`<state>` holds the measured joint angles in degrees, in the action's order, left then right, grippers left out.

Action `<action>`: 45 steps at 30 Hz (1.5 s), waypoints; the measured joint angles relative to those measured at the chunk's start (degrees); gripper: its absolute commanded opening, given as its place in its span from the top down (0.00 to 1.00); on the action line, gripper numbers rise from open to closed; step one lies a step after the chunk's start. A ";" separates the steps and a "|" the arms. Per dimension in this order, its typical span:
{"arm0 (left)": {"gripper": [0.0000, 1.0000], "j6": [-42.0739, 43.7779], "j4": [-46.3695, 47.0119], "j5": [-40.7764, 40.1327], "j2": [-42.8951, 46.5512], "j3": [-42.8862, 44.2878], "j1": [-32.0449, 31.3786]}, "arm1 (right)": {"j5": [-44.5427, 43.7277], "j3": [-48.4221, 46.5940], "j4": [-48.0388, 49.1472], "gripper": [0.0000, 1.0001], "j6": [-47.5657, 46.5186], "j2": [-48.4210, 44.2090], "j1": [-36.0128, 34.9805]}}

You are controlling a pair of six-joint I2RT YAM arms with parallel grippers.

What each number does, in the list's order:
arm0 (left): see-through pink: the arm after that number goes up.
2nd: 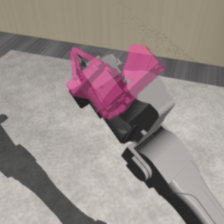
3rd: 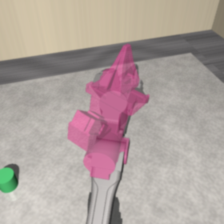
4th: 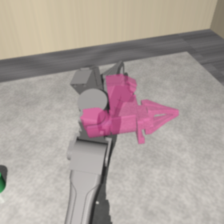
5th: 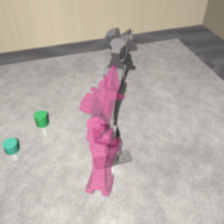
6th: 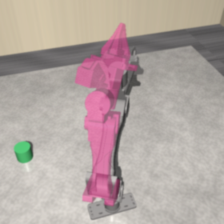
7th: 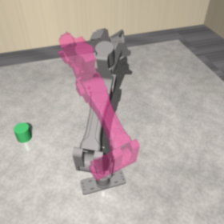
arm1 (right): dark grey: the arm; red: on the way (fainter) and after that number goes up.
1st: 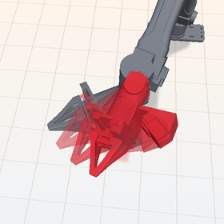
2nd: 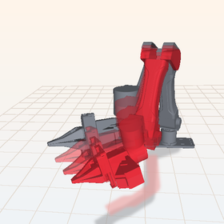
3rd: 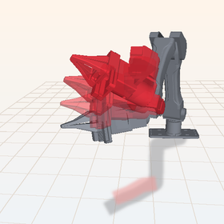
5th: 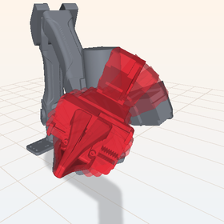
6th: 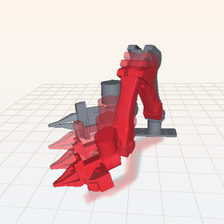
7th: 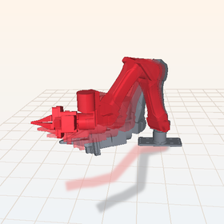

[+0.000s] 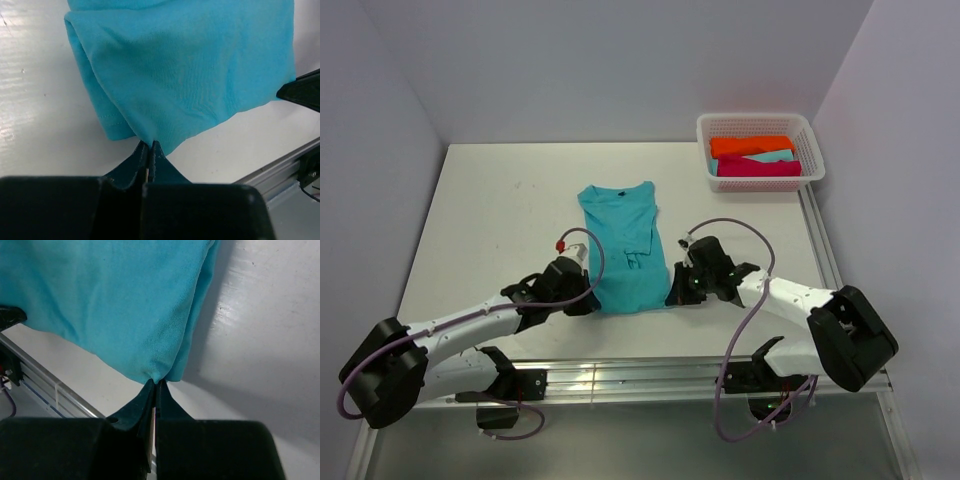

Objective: Roll the t-shirts
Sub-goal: Roll the tshirt

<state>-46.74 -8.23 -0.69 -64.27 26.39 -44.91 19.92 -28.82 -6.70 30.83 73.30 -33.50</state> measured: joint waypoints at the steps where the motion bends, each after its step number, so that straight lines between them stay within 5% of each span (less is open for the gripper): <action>1: 1.00 -0.15 -0.85 0.50 0.00 0.44 -0.02 | 0.20 -0.94 -1.81 1.00 -0.17 0.00 0.00; 19: 1.00 -2.08 -11.56 3.93 -1.31 10.67 0.96 | 5.01 -13.64 -17.86 1.00 -4.24 2.34 3.06; 45: 1.00 -0.98 -13.57 18.75 -12.59 17.68 20.59 | 10.03 -32.57 -24.44 1.00 -7.52 19.02 10.34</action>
<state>-47.72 -21.80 18.06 -76.86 44.07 -24.32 29.95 -61.39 -31.14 23.31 92.31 -23.16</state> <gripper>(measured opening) 0.022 0.015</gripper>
